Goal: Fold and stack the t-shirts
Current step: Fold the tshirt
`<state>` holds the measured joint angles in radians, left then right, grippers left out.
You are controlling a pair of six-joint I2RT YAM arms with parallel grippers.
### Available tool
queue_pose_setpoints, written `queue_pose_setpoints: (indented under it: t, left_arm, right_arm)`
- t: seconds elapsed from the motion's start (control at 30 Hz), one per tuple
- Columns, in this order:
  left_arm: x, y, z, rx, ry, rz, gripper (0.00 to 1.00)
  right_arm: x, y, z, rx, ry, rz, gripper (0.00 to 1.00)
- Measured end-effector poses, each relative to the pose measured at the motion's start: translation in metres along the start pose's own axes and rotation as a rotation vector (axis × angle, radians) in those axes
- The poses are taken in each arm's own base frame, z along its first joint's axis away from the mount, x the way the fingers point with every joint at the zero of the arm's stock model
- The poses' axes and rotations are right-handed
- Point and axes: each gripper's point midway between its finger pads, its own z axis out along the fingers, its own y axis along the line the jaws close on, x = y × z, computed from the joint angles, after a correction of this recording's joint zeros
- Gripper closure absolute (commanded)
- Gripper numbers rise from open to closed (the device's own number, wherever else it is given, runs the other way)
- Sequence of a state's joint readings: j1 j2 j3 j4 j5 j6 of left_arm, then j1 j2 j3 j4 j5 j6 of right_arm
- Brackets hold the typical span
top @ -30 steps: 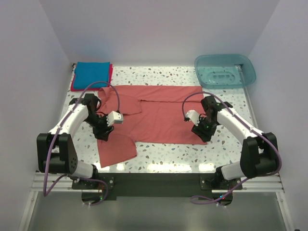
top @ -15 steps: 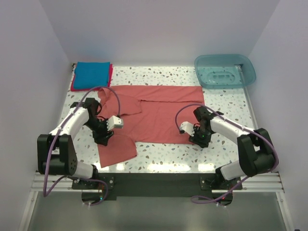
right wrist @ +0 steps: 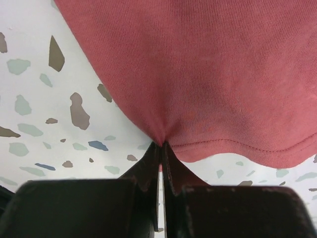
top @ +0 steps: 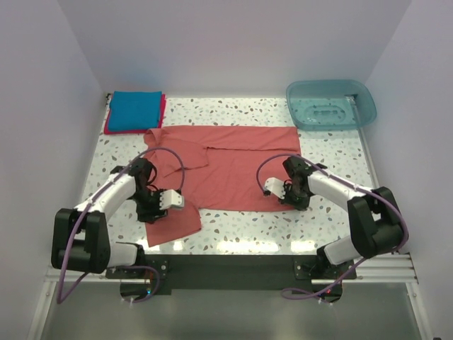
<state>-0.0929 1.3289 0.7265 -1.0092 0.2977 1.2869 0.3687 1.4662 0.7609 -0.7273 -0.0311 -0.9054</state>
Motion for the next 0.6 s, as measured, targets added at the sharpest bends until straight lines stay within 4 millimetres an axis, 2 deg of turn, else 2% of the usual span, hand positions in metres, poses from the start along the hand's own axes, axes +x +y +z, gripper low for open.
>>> queue_pose_setpoints:
  t: [0.13,0.23,0.37,0.4,0.43,0.53,0.6]
  left_arm:
    - [0.001,0.001,0.005,-0.016,0.028,0.054,0.51]
    - [0.006,-0.009,0.017,-0.001,0.068,0.102,0.51]
    - [0.005,-0.007,0.018,-0.037,0.099,0.151,0.54]
    - [0.006,-0.006,0.018,-0.042,0.104,0.153,0.58]
    - [0.006,-0.004,0.018,-0.049,0.106,0.157,0.69]
    - [0.005,0.004,0.018,-0.081,0.114,0.173,0.88]
    - [0.004,0.008,0.017,-0.092,0.114,0.18,0.97]
  right_arm:
    - [-0.001,-0.001,0.0,-0.019,0.014,0.002,1.0]
    - [-0.002,-0.001,-0.001,-0.035,0.022,0.001,1.0]
    - [-0.004,-0.001,-0.001,-0.043,0.018,0.0,1.0]
    - [-0.004,-0.001,-0.001,-0.043,0.018,0.0,1.0]
    - [-0.004,-0.001,-0.001,-0.044,0.019,0.0,1.0]
    - [-0.004,-0.001,-0.001,-0.048,0.021,-0.001,1.0]
    - [-0.004,0.0,-0.002,-0.056,0.024,-0.001,1.0]
